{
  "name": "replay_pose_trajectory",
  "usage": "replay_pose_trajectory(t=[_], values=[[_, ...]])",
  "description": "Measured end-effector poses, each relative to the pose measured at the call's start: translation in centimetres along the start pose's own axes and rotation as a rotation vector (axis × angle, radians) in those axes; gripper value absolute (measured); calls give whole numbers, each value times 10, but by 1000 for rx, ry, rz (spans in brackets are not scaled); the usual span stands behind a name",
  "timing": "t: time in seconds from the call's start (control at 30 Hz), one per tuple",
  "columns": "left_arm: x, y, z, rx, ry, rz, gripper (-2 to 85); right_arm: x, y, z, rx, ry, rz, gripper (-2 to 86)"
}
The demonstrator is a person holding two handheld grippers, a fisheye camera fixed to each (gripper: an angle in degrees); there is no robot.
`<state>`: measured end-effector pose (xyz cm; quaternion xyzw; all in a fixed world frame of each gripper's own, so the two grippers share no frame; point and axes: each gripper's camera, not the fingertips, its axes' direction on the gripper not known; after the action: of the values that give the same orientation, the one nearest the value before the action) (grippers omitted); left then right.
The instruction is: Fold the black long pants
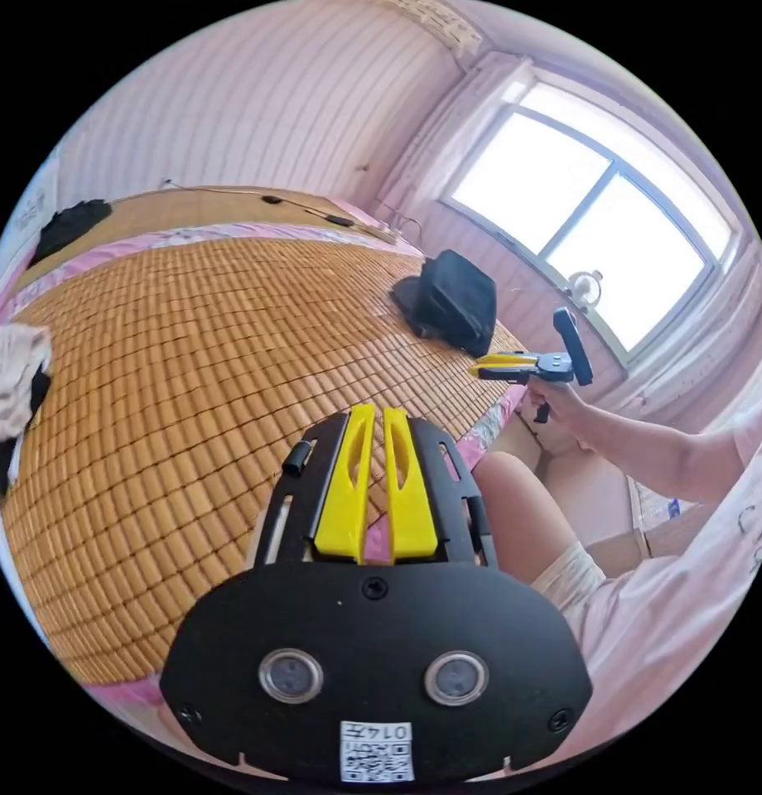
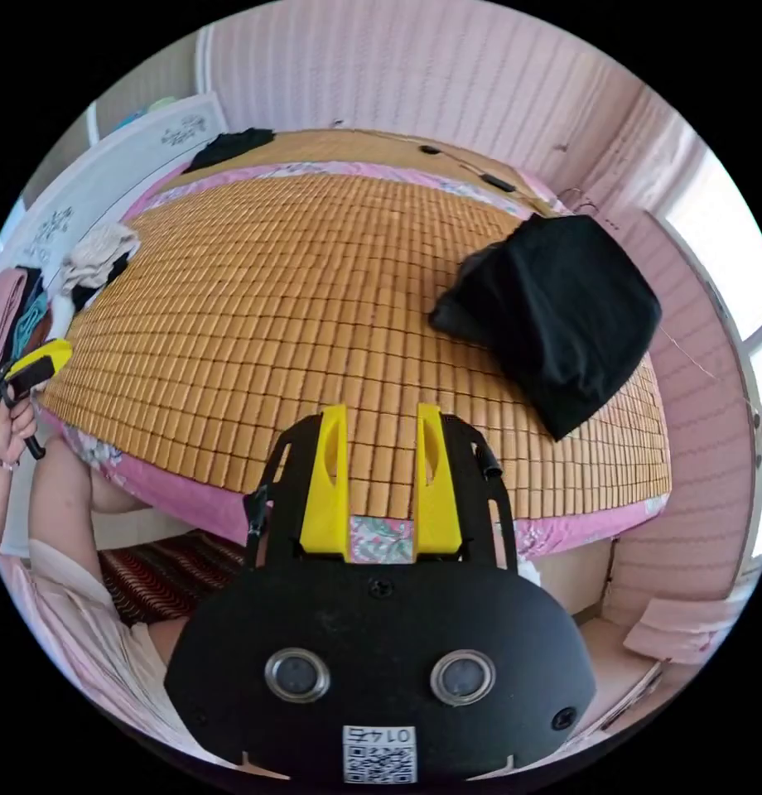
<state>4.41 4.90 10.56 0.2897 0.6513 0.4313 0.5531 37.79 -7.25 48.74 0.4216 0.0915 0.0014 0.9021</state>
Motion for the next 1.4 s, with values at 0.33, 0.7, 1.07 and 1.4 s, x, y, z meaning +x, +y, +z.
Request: replay_pose_trajectory(t=[0.33, 0.7, 1.07, 1.4], values=[[73, -141, 217, -130, 84, 334, 63, 98, -1, 24, 220, 61, 199, 120], [113, -216, 374, -171, 65, 421, 92, 196, 118, 20, 458, 0, 557, 129], [146, -228, 419, -204, 22, 396, 22, 248, 121, 47, 257, -20, 523, 113], [183, -212, 341, -227, 23, 433, -9, 258, 148, 22, 390, -98, 460, 13]])
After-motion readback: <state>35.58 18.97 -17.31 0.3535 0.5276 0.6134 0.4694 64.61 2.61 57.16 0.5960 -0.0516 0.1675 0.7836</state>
